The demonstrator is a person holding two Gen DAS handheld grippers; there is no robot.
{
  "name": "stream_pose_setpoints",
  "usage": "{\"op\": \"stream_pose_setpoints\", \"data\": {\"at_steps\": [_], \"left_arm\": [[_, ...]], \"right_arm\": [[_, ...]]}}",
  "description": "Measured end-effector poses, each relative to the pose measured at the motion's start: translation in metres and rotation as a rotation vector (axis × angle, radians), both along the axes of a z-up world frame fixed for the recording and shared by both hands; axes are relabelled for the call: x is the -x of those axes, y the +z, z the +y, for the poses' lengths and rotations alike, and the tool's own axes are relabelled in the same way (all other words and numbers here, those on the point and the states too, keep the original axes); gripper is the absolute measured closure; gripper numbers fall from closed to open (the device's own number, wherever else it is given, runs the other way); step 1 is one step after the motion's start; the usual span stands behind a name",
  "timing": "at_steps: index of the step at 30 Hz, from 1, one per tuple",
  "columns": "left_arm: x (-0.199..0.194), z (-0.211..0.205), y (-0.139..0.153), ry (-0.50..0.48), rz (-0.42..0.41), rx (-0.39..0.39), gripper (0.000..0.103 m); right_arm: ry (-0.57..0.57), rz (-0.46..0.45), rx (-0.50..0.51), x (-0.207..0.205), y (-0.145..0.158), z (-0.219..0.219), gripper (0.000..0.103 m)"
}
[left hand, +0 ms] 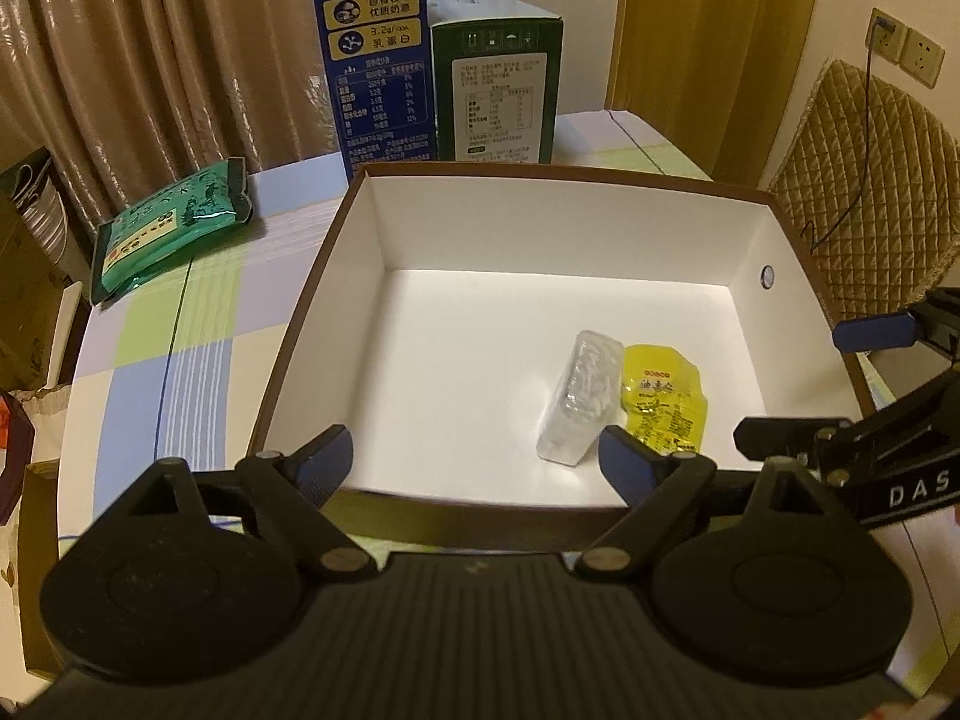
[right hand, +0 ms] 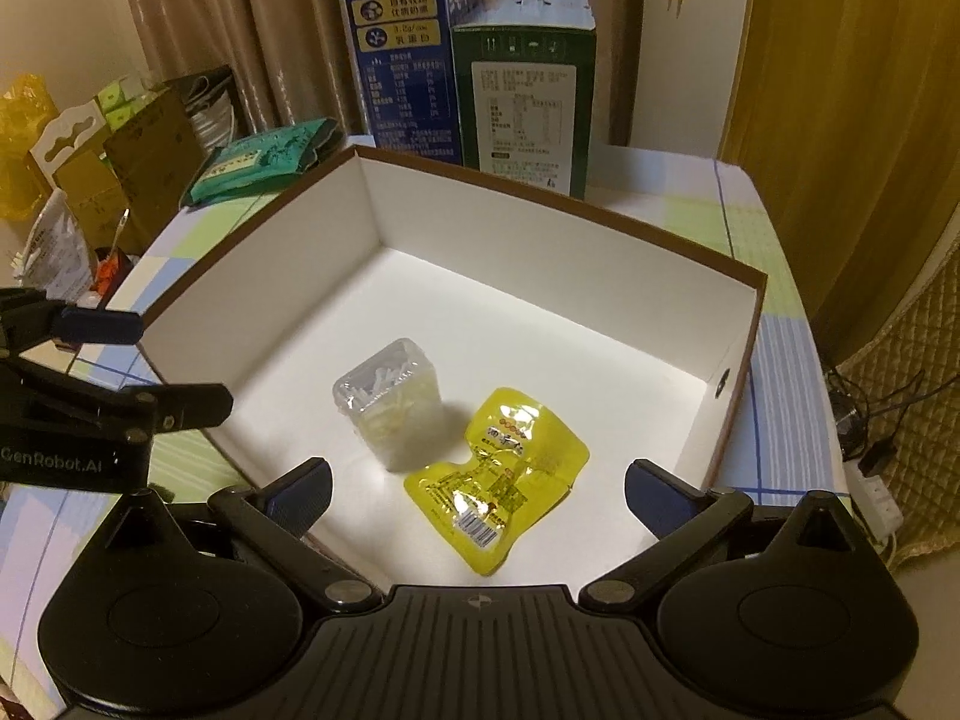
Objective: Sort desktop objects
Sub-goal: 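Withdraw both tools from the box back toward the remaining items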
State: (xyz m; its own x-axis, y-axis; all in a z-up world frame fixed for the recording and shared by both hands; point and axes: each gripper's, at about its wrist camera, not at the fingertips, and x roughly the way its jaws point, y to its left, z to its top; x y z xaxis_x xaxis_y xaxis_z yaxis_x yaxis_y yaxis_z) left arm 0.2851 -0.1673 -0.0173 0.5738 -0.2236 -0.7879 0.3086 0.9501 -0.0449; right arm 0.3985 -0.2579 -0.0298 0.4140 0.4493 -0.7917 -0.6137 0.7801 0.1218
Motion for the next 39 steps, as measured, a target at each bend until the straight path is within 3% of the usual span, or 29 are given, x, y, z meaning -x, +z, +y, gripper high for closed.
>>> {"op": "stream_pose_setpoints", "data": {"at_steps": [9, 23, 31, 39], "left_arm": [[0.02, 0.017, 0.012, -0.007, -0.018, 0.017, 0.016], [0.06, 0.07, 0.037, -0.11, -0.078, 0.026, 0.016], [0.085, 0.098, 0.024, -0.134, -0.063, 0.016, 0.016], [0.119, 0.121, -0.001, -0.138, 0.002, 0.003, 0.016]], "right_arm": [[-0.01, -0.005, -0.048, 0.024, 0.014, -0.005, 0.002], [-0.11, -0.013, -0.09, 0.082, 0.022, -0.006, 0.002], [-0.104, -0.057, -0.098, 0.121, 0.022, -0.009, 0.002], [-0.098, -0.006, -0.077, 0.147, 0.005, -0.018, 0.002]]}}
